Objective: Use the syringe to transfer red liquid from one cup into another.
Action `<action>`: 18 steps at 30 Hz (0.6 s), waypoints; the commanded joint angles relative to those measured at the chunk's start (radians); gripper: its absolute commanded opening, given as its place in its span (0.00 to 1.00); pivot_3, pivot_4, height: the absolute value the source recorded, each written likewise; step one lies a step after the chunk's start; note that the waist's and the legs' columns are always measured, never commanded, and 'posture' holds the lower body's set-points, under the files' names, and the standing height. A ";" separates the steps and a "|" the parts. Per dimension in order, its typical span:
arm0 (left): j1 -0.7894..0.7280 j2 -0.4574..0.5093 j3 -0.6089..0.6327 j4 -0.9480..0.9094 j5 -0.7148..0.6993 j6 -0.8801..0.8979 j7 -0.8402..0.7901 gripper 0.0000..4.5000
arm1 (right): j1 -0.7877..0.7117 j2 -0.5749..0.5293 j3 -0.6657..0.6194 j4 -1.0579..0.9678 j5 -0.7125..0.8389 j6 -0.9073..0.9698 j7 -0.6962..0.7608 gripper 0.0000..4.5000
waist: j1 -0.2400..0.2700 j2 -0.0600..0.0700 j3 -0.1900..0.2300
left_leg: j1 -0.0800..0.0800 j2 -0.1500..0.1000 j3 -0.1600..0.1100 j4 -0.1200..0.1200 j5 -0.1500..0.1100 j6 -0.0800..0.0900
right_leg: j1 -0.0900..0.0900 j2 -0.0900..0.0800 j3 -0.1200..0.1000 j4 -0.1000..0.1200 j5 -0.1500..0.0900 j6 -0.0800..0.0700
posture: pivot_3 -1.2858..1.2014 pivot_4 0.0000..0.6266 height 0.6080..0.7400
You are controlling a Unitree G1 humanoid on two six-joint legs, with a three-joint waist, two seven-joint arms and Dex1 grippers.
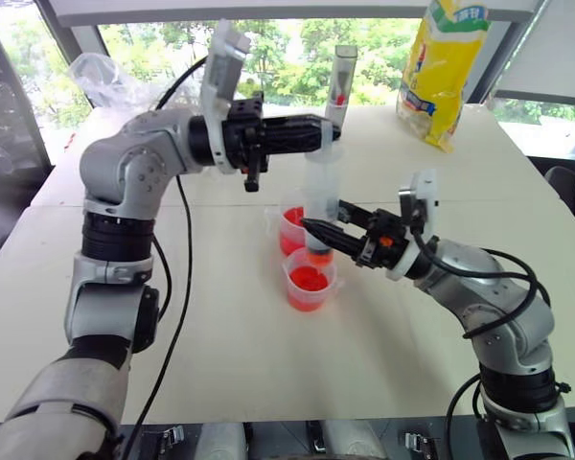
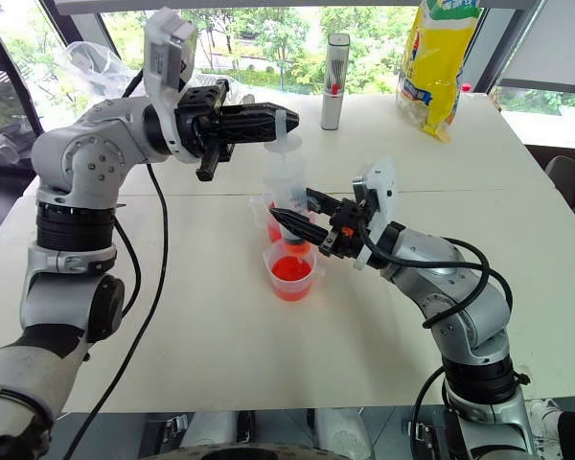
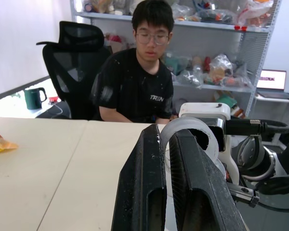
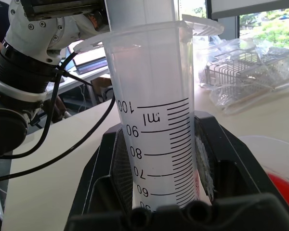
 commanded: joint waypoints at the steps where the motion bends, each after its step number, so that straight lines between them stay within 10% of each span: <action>1: -0.015 0.000 -0.005 -0.035 -0.024 0.011 -0.012 0.01 | -0.035 0.002 -0.005 -0.040 0.031 -0.015 0.011 0.31 | 0.000 0.000 0.000 | 0.000 0.000 0.000 0.000 0.000 0.000 | 0.000 0.000 0.000 0.000 0.000 0.000 | 0.52 0.24 1.00; 18: 0.034 0.004 -0.077 -0.091 0.016 -0.005 -0.060 0.01 | -0.092 0.011 -0.035 -0.011 0.063 0.000 -0.019 0.31 | -0.001 0.000 0.000 | 0.000 0.000 0.000 0.000 0.000 0.000 | 0.000 0.000 0.000 0.000 0.000 0.000 | 0.52 0.24 1.00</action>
